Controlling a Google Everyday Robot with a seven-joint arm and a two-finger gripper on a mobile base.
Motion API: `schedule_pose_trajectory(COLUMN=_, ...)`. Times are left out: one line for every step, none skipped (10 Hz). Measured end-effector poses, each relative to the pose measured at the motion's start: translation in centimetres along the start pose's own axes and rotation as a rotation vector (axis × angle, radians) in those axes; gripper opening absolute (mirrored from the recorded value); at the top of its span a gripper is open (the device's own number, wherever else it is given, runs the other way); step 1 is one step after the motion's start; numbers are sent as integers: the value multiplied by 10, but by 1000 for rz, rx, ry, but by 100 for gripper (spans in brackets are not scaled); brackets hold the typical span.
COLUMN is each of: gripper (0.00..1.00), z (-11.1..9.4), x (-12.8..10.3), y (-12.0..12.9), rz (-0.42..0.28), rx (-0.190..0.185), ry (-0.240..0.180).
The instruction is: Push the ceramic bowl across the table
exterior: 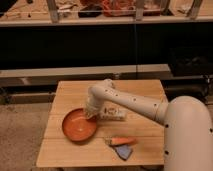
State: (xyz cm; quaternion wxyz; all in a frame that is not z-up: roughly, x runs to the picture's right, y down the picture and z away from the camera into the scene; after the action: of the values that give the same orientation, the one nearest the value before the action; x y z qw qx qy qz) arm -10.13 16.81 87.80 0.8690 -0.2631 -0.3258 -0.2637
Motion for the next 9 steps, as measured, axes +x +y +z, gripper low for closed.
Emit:
schedule_pose_trajectory(gripper=4, z=-2, x=8, y=2, rz=9, rx=4, ry=0)
schedule_pose_trajectory(gripper=4, z=-1, x=11, y=1, rz=11, rx=6, ry=-5)
schedule_pose_trajectory(gripper=4, z=1, x=12, y=1, rz=12, rx=7, ry=-13)
schedule_pose_trajectory(gripper=4, z=1, x=13, y=2, rz=18, rx=9, ry=-19)
schedule_pose_trajectory(gripper=4, z=-2, x=20, y=4, rz=27, rx=13, ry=-18)
schedule_pose_trajectory(gripper=4, z=-5, x=28, y=11, rz=40, rx=11, ry=-20)
schedule_pose_trajectory(gripper=4, z=-8, x=34, y=15, rz=48, rx=10, ry=-21)
schedule_pose_trajectory(gripper=4, z=-10, x=39, y=20, rz=53, rx=9, ry=-24)
schedule_pose_trajectory(gripper=4, z=-10, x=39, y=19, rz=53, rx=7, ry=-27)
